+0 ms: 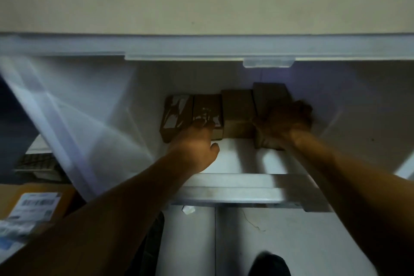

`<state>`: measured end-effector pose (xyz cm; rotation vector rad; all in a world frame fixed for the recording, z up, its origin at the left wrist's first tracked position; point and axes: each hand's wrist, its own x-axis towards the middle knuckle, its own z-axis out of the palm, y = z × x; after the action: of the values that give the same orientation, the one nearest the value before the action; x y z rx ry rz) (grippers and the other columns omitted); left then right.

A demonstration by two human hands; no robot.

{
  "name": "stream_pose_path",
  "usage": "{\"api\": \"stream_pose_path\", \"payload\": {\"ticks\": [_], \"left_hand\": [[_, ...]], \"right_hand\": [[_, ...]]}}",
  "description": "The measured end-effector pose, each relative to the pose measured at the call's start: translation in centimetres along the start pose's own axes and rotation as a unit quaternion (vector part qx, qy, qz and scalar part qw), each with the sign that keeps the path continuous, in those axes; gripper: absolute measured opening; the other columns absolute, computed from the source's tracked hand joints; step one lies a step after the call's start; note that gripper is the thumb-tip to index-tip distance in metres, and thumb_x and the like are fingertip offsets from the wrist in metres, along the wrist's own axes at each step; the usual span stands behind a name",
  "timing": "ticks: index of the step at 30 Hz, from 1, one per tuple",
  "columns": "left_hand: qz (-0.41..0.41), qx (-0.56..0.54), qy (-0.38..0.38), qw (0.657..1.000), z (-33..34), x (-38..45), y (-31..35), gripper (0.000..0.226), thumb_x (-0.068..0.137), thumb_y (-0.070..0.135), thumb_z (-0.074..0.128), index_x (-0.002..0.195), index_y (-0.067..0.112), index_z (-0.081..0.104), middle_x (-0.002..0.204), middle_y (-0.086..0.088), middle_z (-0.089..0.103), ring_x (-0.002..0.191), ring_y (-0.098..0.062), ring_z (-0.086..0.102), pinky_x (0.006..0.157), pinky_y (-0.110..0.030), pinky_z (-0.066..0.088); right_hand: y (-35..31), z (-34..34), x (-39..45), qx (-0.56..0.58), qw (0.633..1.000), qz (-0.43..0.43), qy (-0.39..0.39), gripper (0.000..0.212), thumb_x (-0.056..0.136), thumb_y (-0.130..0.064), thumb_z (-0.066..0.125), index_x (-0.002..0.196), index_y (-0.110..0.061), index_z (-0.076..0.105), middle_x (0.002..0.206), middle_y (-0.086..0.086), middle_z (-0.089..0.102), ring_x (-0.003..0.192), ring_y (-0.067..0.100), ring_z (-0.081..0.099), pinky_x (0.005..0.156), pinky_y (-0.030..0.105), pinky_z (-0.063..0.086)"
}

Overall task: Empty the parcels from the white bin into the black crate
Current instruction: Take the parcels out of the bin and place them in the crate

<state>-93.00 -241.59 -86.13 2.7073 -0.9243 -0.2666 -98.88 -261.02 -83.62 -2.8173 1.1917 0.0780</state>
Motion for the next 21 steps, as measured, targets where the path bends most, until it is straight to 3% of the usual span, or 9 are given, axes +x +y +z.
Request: {"api": "stream_pose_path", "payload": {"ticks": [3,7,11,14,18,21], "left_hand": [[0.014,0.005,0.020,1.000,0.1,0.0,0.0,0.054,0.100,0.038,0.053,0.151,0.025,0.040,0.152,-0.003,0.043,0.136,-0.026,0.045,0.110,-0.036,0.040],[0.011,0.002,0.030,0.999,0.1,-0.1,-0.2,0.052,0.099,0.036,0.053,0.148,0.025,0.043,0.148,-0.003,0.048,0.132,-0.026,0.049,0.106,-0.035,0.043],[0.011,0.028,0.036,0.999,-0.3,-0.3,-0.2,0.047,0.098,0.035,0.054,0.143,0.025,0.050,0.138,-0.004,0.056,0.121,-0.028,0.057,0.098,-0.036,0.049],[0.004,0.061,0.025,0.998,-0.6,-0.6,-0.2,0.039,0.098,0.036,0.052,0.134,0.022,0.056,0.130,-0.006,0.060,0.114,-0.028,0.060,0.093,-0.036,0.051],[0.006,0.080,0.033,0.996,-0.8,-1.0,-0.1,0.032,0.097,0.035,0.052,0.124,0.023,0.064,0.119,-0.006,0.066,0.106,-0.026,0.064,0.086,-0.032,0.049],[0.003,0.086,0.039,0.996,-1.0,-0.9,-0.1,0.035,0.096,0.036,0.052,0.127,0.024,0.063,0.122,-0.006,0.065,0.111,-0.027,0.062,0.091,-0.035,0.051]], "right_hand": [[-0.6,0.0,-0.3,-0.004,1.000,-0.005,0.009,0.083,0.090,-0.065,0.054,0.146,-0.006,0.042,0.148,0.025,0.041,0.135,0.049,0.036,0.112,0.051,0.029],[-0.5,-0.1,-1.2,0.033,0.999,-0.004,0.005,0.081,0.074,-0.064,0.057,0.138,-0.015,0.048,0.141,0.024,0.046,0.128,0.047,0.042,0.102,0.050,0.039],[0.1,-0.2,-2.3,0.043,0.999,-0.026,0.001,0.062,0.084,-0.057,0.064,0.132,-0.019,0.054,0.138,0.018,0.050,0.129,0.045,0.044,0.102,0.049,0.040],[0.3,-0.7,-3.6,0.041,0.999,0.002,-0.002,0.071,0.083,-0.059,0.068,0.138,-0.019,0.047,0.141,0.018,0.045,0.130,0.046,0.041,0.101,0.052,0.041],[0.7,-2.7,-5.4,-0.017,0.999,-0.022,0.041,0.072,0.091,-0.057,0.059,0.146,-0.014,0.042,0.148,0.023,0.036,0.133,0.048,0.037,0.104,0.054,0.040],[1.0,-4.8,-6.3,-0.026,0.995,-0.033,0.087,0.067,0.094,-0.055,0.053,0.146,-0.013,0.045,0.150,0.026,0.035,0.136,0.047,0.033,0.108,0.053,0.036]]}}
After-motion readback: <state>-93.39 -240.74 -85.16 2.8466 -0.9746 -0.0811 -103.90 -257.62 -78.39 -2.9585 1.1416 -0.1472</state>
